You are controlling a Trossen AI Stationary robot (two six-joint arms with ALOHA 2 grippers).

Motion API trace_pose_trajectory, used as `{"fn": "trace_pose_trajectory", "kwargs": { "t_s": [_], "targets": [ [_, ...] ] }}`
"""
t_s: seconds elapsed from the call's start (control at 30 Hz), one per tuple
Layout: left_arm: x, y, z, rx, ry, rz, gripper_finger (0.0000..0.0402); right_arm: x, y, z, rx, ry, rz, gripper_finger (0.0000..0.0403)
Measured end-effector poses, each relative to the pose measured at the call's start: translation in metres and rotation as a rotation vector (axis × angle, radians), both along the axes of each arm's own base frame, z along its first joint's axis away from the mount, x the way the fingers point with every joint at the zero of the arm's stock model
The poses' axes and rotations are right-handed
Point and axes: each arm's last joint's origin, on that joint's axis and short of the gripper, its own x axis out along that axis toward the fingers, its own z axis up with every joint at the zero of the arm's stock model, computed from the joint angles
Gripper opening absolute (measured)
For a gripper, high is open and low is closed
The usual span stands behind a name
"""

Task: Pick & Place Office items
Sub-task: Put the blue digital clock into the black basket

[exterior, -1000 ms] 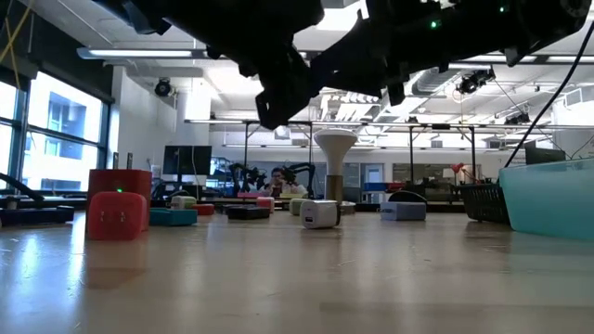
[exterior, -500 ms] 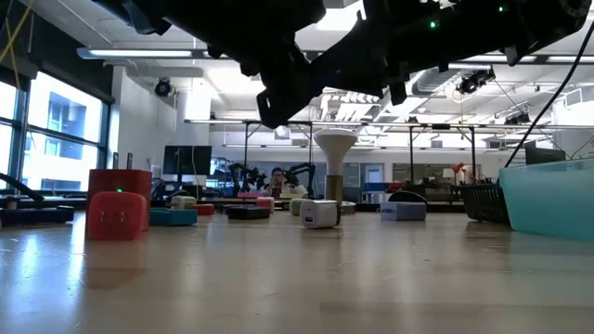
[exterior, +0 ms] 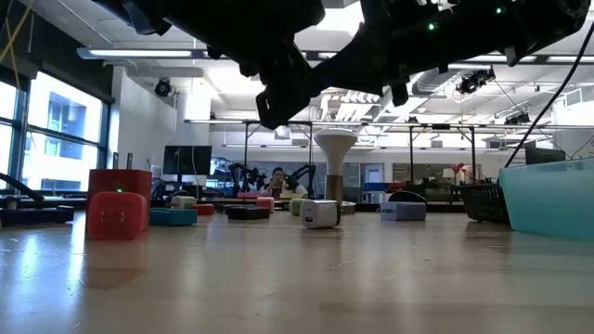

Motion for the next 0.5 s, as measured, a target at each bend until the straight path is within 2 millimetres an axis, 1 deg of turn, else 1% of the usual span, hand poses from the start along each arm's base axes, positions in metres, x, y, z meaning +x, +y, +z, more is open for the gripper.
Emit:
{"fn": "trace_pose_trajectory", "kwargs": {
  "t_s": [0.1, 0.33, 0.5],
  "targets": [
    [0.0, -0.0001, 0.0001, 0.0, 0.0, 0.001, 0.0154, 0.0, -0.0001, -0.0001, 0.003, -0.001, -0.004, 0.0052],
    [-0.0013, -0.0043, -0.0002, -0.047, -0.053, -0.004, 0.0155, 0.0, 0.0006, -0.0003, 0.0, 0.003, 0.011, 0.0057],
    [-0.003, -0.0099, -0.0001, -0.033, -0.039, -0.017, 0.0156, 0.0, 0.0012, -0.0006, -0.003, 0.008, 0.019, 0.0051]
  ]
}}
